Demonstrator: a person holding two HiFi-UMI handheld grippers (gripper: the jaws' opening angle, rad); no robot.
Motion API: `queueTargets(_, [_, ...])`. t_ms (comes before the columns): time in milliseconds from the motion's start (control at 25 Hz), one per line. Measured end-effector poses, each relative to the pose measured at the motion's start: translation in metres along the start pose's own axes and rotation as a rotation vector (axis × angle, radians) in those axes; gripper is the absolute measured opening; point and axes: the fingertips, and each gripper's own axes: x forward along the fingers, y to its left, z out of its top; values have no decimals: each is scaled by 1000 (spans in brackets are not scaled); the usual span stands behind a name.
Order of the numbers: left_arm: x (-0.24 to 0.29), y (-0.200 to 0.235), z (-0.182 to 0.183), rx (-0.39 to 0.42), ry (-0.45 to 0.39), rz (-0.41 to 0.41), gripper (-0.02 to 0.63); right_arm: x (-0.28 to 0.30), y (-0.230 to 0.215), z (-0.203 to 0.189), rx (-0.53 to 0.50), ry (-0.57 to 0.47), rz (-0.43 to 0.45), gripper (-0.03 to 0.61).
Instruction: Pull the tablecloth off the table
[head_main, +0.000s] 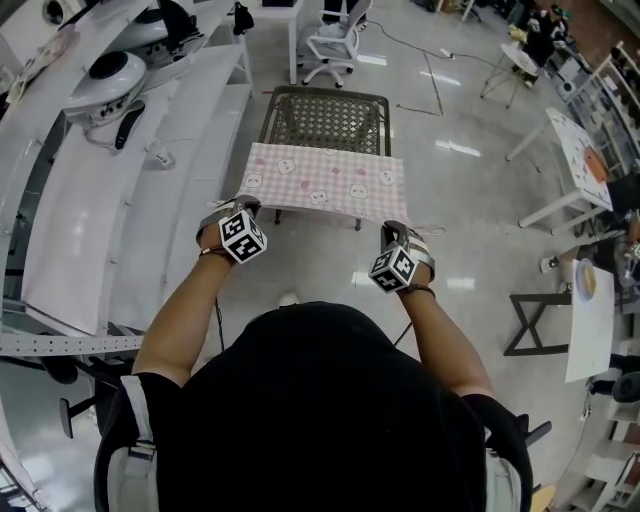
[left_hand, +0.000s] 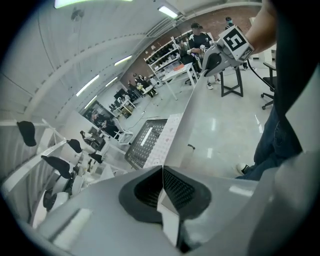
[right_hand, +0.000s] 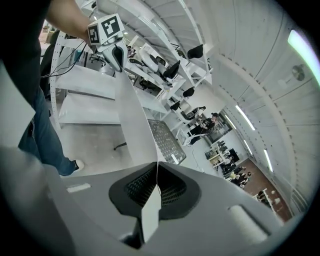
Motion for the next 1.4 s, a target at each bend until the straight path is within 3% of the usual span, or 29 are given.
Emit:
queueTargets(640, [-97, 42, 76, 20, -152, 171, 2, -98, -108, 36, 43, -175, -237, 29])
queueTargets(880, [-102, 43, 79, 28, -154, 173, 2, -109, -104, 36, 44, -178, -236, 30])
queueTargets(1400, [-86, 9, 79, 31, -133, 99, 3, -107, -78, 2, 68, -128, -164, 31])
